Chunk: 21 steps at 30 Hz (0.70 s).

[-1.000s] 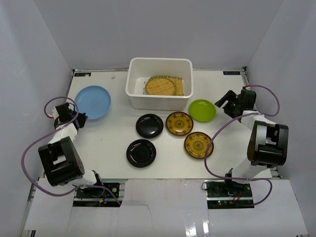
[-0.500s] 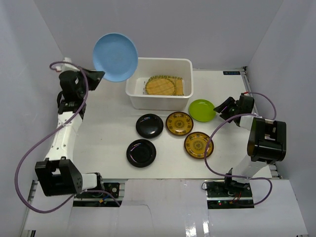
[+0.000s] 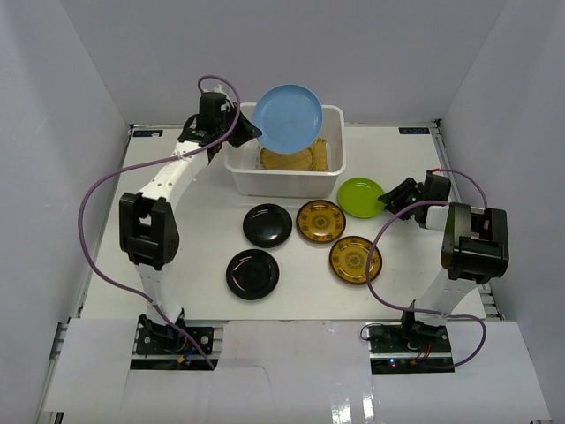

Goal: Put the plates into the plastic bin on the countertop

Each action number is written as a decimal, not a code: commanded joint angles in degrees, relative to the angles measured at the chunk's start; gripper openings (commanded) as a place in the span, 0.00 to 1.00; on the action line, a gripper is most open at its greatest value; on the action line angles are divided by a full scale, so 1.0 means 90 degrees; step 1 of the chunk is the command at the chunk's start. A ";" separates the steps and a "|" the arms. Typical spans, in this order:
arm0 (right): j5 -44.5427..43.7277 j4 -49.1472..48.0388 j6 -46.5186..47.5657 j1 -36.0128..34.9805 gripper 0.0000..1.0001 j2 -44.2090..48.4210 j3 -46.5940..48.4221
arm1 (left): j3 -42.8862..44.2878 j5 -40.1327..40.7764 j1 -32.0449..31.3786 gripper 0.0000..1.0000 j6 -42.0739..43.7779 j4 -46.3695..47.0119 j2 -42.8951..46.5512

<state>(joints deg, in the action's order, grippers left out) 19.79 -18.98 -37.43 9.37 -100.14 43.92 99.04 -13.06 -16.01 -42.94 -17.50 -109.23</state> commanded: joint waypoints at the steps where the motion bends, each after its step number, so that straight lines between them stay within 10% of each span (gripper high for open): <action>1: 0.0076 -0.0234 -0.0108 0.0034 0.48 -0.0182 -0.0066 | 0.0634 -0.0043 -0.0067 0.00 0.0151 -0.0526 -0.0216; 7: 0.0057 -0.0235 -0.0109 0.0033 0.41 -0.0299 0.0022 | 0.1455 -0.0014 -0.0145 0.00 0.0386 -0.1150 -0.1045; 14: -0.0382 -0.0274 -0.0216 0.0092 0.09 -0.0046 -0.0134 | 0.1807 0.0064 -0.0145 0.00 0.0591 -0.1454 -0.1476; 21: -0.0675 -0.0225 -0.0372 0.0307 0.08 0.1232 -0.0203 | 0.2032 -0.0170 -0.0155 0.07 0.0581 -0.1464 -0.1711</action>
<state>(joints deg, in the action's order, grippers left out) 16.19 -19.35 -39.92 11.18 -94.65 41.43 113.95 -12.71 -17.04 -38.04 -30.94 -125.43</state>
